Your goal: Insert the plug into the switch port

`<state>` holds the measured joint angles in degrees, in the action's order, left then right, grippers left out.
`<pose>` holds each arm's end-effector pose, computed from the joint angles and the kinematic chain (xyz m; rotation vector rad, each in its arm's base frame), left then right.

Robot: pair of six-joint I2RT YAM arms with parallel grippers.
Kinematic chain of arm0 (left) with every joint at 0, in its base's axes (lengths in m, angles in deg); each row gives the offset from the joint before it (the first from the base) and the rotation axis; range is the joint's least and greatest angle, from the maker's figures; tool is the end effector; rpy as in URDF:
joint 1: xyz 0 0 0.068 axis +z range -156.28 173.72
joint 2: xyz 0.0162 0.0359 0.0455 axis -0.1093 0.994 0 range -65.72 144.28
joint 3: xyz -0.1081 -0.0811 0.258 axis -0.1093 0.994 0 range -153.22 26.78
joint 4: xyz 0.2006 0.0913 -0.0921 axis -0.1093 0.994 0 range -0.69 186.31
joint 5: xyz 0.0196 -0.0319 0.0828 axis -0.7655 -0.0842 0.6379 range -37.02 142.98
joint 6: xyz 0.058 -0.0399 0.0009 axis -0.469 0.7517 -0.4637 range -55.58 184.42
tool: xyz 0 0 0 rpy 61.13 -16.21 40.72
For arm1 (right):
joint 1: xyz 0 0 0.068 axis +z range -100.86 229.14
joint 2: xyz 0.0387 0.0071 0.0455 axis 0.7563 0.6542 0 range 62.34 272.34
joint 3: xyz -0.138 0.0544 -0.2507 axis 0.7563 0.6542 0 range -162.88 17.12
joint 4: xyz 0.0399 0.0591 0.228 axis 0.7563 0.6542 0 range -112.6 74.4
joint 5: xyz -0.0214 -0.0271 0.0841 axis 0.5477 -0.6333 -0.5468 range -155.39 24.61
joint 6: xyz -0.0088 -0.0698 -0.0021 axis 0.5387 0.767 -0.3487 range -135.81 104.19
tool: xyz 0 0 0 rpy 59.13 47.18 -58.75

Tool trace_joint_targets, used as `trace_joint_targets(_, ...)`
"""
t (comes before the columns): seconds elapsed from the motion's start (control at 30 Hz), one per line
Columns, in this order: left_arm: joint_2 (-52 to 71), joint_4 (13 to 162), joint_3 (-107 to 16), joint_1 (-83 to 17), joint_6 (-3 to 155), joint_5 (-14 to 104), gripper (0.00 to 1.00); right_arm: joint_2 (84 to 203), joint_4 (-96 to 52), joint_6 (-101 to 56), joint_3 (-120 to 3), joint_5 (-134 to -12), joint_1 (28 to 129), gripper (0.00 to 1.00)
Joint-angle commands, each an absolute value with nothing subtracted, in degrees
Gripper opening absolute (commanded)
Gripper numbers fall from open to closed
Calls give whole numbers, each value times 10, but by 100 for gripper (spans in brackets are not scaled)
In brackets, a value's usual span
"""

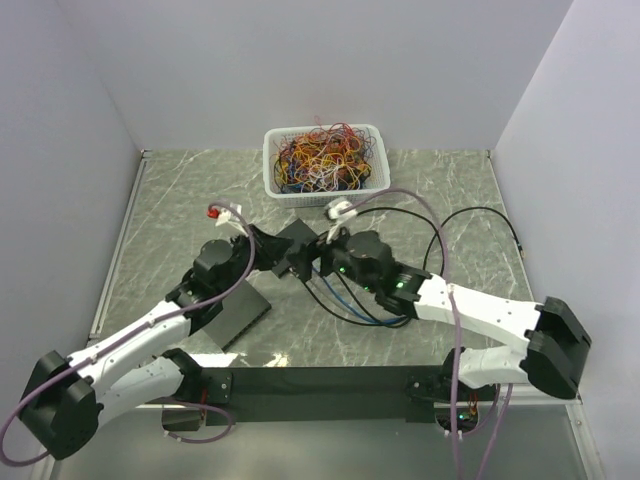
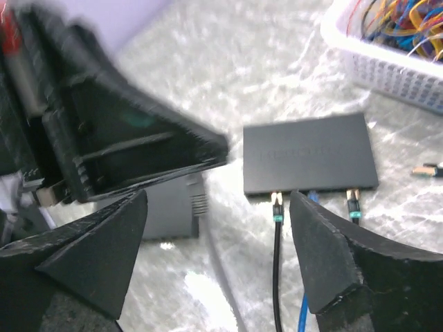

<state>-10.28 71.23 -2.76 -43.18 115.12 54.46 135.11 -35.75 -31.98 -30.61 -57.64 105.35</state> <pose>0.1726 -0.1276 0.2862 -0.2411 1.8220 -1.0923 0.1675 0.2365 0.3178 -0.5360 1.7664 0.7822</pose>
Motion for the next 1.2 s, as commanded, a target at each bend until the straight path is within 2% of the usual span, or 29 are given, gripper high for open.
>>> trace_joint_targets(0.0, -140, 637, 13, -431, 1109, 541, 1, 1297, -429, -364, -284, -628, 1007, 87)
trace_joint_targets(0.03, -155, 618, 23, -431, 1092, 535, 1, 1291, -444, -374, -275, -718, 969, 85)
trace_joint_targets(0.07, -162, 579, 35, -431, 1083, 525, 1, 1287, -461, -383, -259, -761, 952, 83)
trace_joint_targets(0.13, -184, 530, 73, -431, 1060, 511, 1, 1290, -504, -409, -251, -849, 911, 73)
trace_joint_targets(0.17, -192, 484, 87, -431, 1055, 495, 1, 1295, -522, -416, -249, -915, 904, 72)
trace_joint_targets(0.37, -234, 364, 160, -431, 1050, 451, 0, 1332, -569, -441, -252, -1028, 893, 63)
trace_joint_targets(0.5, -249, 296, 197, -431, 1051, 425, 1, 1384, -614, -481, -266, -1160, 892, 57)
trace_joint_targets(0.8, -277, 243, 220, -431, 1055, 410, 1, 1433, -656, -516, -276, -1197, 892, 51)
trace_joint_targets(1.17, -228, 199, 215, -431, 1069, 394, 0, 1449, -683, -537, -285, -1200, 897, 48)
